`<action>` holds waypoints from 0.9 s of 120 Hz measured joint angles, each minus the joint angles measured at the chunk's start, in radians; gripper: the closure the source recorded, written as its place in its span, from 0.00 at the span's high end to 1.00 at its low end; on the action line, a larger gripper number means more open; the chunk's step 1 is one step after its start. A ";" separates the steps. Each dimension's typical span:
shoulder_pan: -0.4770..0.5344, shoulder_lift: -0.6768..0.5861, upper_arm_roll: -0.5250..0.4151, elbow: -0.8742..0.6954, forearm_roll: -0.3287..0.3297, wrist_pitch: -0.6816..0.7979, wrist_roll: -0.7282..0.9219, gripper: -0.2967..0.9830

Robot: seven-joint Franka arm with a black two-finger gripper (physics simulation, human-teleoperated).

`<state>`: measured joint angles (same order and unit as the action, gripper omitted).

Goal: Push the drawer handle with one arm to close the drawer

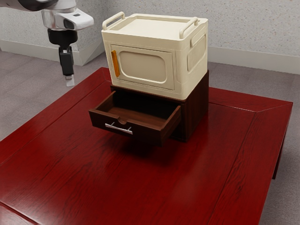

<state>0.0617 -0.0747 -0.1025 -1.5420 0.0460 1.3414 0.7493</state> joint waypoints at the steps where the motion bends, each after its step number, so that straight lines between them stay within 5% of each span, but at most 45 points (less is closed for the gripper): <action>1: 0.000 0.000 0.000 0.000 0.000 0.000 0.001 0.77; 28: 0.002 0.001 -0.003 0.006 0.002 0.000 0.016 0.77; 39: 0.009 -0.036 -0.066 0.197 0.013 -0.034 0.016 0.77; 50: -0.019 -0.088 -0.123 0.224 -0.003 -0.109 -0.055 0.77; 66: 0.098 -0.337 -0.146 -0.238 -0.115 -0.130 -0.213 0.76; 79: 0.133 -0.382 -0.169 -0.521 -0.170 -0.045 -0.321 0.57; 92: 0.132 -0.303 -0.191 -0.620 -0.206 0.074 -0.413 0.38; 108: 0.138 -0.176 -0.196 -0.627 -0.238 0.198 -0.538 0.26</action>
<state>0.1994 -0.2505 -0.2990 -2.1693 -0.1915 1.5394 0.2108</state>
